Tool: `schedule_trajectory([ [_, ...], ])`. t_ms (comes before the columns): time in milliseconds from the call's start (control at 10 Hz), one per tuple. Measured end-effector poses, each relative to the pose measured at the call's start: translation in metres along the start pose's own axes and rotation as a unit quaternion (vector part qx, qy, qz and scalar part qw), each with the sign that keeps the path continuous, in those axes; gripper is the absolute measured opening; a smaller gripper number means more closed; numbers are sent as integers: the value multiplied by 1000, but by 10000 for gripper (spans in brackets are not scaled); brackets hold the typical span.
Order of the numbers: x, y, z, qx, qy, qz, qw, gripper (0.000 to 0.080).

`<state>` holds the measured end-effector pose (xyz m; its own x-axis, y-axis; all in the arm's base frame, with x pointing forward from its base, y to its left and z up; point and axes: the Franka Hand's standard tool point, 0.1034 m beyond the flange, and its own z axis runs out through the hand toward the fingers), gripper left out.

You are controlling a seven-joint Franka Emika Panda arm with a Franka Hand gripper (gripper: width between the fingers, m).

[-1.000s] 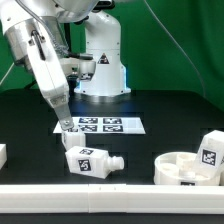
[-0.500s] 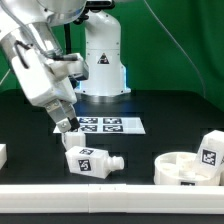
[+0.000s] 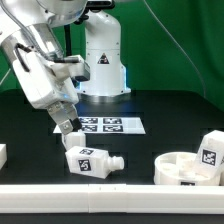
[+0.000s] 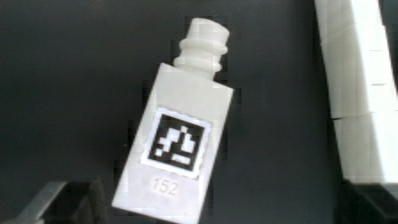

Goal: Assemble stool

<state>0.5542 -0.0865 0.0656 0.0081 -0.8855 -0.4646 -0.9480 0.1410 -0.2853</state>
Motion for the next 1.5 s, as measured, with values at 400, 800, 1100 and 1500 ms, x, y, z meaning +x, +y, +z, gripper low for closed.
schedule_trajectory([
  [400,-1,2,3,18,-42,52,998,648],
  [800,5,13,7,11,-103,71,992,648],
  [1100,9,16,14,4,-208,94,974,648],
  [1500,11,13,25,2,-194,92,977,648],
])
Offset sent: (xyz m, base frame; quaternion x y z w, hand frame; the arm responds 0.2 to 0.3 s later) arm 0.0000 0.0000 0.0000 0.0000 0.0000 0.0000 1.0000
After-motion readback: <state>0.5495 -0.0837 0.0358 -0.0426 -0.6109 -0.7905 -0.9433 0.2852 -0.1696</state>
